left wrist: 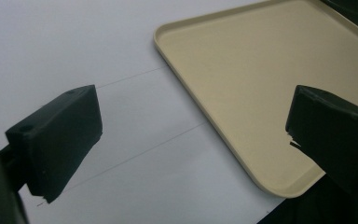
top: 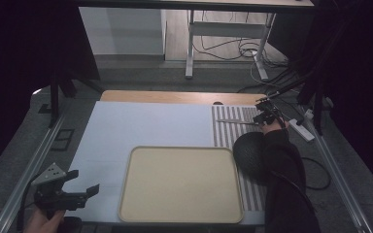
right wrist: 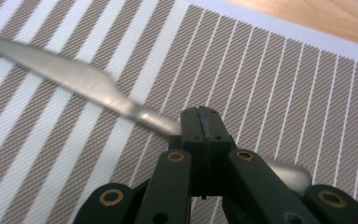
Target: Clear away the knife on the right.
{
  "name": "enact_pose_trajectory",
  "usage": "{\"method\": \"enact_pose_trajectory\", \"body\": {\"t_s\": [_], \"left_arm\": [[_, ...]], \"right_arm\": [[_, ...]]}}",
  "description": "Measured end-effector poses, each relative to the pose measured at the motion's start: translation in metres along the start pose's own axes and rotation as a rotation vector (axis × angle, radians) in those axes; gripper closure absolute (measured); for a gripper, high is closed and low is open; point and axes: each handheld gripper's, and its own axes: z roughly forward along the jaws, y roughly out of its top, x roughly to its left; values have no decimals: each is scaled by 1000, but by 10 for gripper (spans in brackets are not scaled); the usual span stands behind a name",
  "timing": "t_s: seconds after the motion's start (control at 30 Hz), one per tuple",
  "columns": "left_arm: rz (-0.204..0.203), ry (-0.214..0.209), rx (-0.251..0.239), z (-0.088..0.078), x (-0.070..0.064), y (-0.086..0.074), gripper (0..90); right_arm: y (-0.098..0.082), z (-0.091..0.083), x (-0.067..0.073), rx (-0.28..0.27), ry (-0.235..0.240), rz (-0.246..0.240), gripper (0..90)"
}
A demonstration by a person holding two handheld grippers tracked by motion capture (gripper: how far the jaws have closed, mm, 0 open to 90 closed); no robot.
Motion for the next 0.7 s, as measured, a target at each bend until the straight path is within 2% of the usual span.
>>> {"method": "enact_pose_trajectory", "body": {"t_s": [0.2,0.3,0.37,0.57,0.7], "left_arm": [[1,0,-1,0,0,0,32],[3,0,-2,0,0,0,32],[4,0,-2,0,0,0,32],[6,1,0,0,-1,0,32],[7,2,1,0,-1,0,32]], "right_arm": [[0,14,-7,17,-67,9,900],[-1,13,-9,23,-54,27,900],[-2,11,-9,45,-43,12,900],[-9,0,-8,127,69,-4,900],[-12,-5,-5,183,126,-46,900]]}}
